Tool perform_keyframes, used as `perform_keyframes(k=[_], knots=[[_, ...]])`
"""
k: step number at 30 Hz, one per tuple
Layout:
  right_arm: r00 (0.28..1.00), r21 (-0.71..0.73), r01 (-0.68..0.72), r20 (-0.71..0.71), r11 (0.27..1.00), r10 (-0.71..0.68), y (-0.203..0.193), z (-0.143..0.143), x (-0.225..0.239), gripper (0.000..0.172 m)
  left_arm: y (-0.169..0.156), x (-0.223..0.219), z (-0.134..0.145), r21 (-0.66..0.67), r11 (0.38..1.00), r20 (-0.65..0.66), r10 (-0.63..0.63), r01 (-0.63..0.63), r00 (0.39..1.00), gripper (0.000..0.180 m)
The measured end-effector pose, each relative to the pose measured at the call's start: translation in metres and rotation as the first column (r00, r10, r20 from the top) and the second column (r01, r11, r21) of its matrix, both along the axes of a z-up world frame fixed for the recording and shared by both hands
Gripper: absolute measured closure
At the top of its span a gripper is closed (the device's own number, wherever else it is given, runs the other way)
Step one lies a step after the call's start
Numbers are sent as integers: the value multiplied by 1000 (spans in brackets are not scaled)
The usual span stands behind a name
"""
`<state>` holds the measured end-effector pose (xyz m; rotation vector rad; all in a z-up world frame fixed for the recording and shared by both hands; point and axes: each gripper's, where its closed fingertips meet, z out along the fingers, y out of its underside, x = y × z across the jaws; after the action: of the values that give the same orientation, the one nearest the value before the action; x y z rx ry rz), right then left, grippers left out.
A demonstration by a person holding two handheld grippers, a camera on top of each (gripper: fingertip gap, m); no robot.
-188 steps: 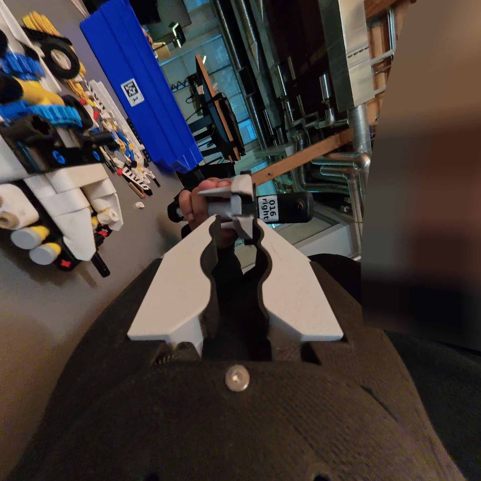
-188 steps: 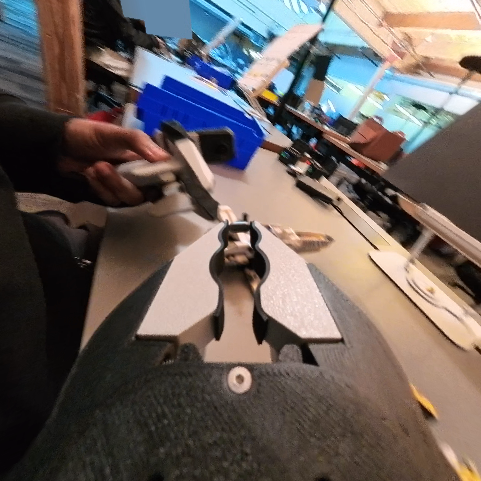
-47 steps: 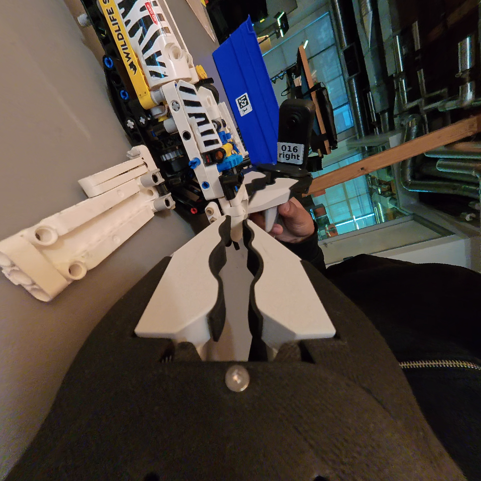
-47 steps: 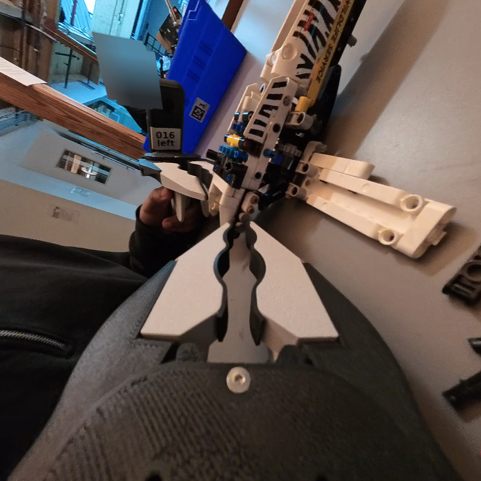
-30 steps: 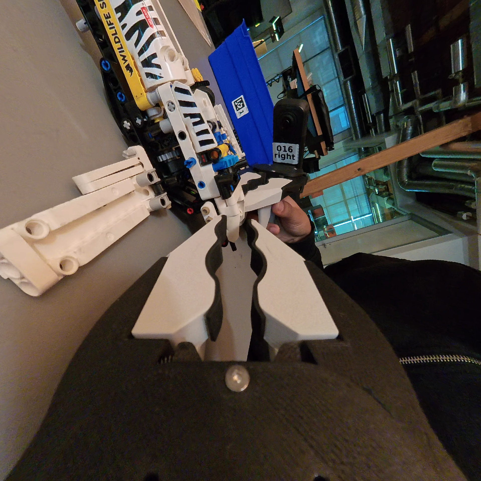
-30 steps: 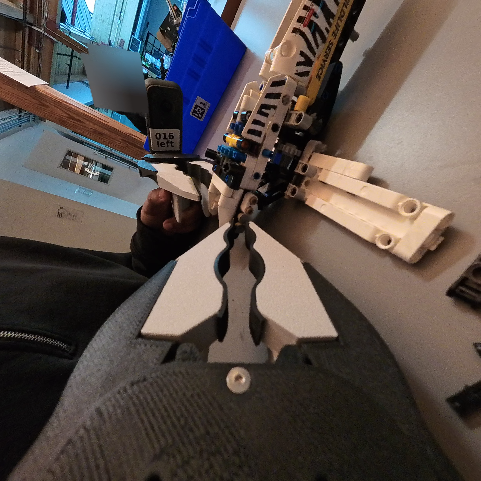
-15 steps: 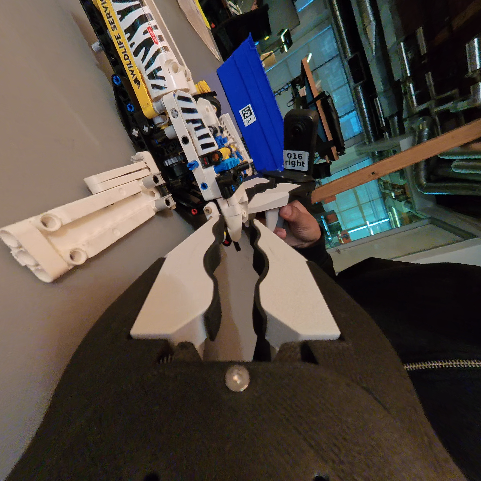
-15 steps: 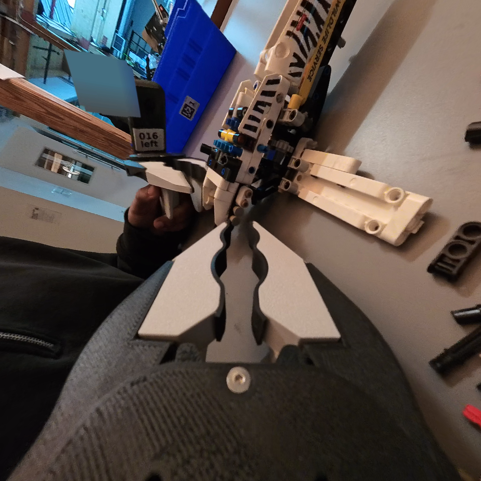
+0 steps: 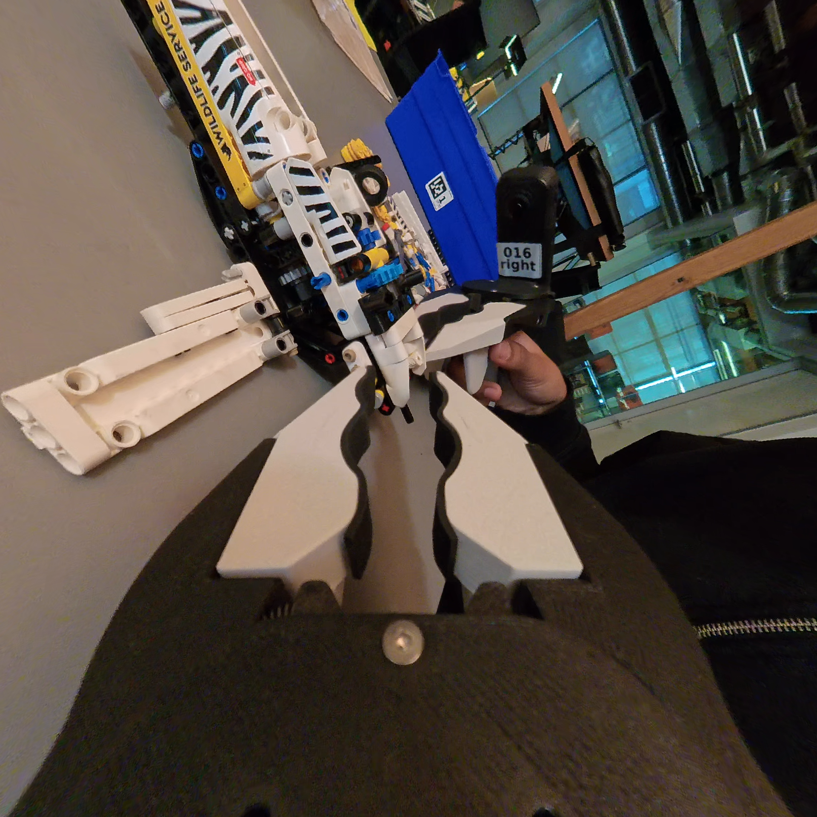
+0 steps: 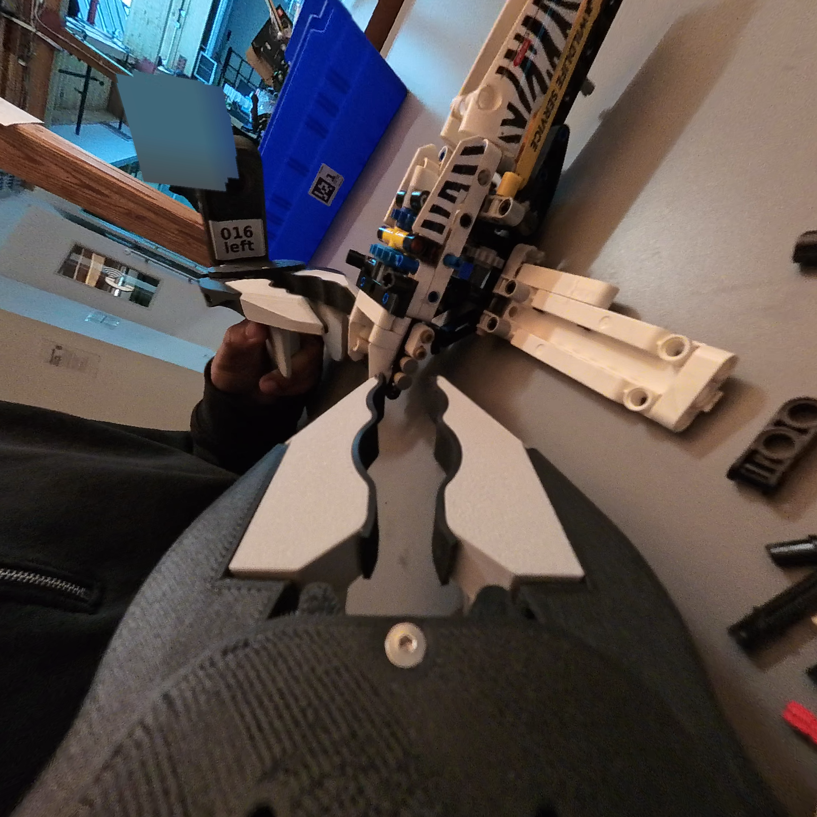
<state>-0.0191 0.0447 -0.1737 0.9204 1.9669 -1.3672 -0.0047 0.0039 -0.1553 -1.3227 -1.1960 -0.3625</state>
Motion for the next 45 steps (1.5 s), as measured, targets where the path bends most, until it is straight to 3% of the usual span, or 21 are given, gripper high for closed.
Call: perform_keyframes(k=[3,6,11,16,19,20,27,34,39,45], knots=[[997,-12,36,-70,999,-37,2,6,-3,153,-5,-4,0,-42,998,-24,38,-39,999,153],[969,-31,89,-229,996,-94,4,18,-6,155,-13,-10,0,-116,989,-73,80,-88,994,146],[813,31,200,-564,979,-148,6,29,-4,152,-24,-23,13,-273,951,-239,81,-147,968,144],[688,200,235,-726,951,-18,-6,12,8,144,-21,-37,12,-538,827,-363,-56,-161,930,138],[610,294,275,-790,915,71,-8,1,5,147,-12,-45,10,-573,809,-359,-105,-130,927,135],[596,292,274,-799,916,77,-8,2,6,156,-8,-48,12,-560,820,-353,-112,-114,929,135],[629,276,345,-777,897,-3,14,4,-15,171,-2,-43,10,-516,848,-371,-92,-122,924,134],[602,264,382,-798,886,-22,19,8,-21,166,10,-39,12,-517,849,-386,-120,-106,915,134],[593,253,375,-805,892,-21,17,9,-24,160,18,-49,14,-622,766,-423,-155,-161,893,130],[594,194,353,-802,915,-59,11,20,-25,156,21,-58,6,-771,607,-404,-234,-192,884,124]])
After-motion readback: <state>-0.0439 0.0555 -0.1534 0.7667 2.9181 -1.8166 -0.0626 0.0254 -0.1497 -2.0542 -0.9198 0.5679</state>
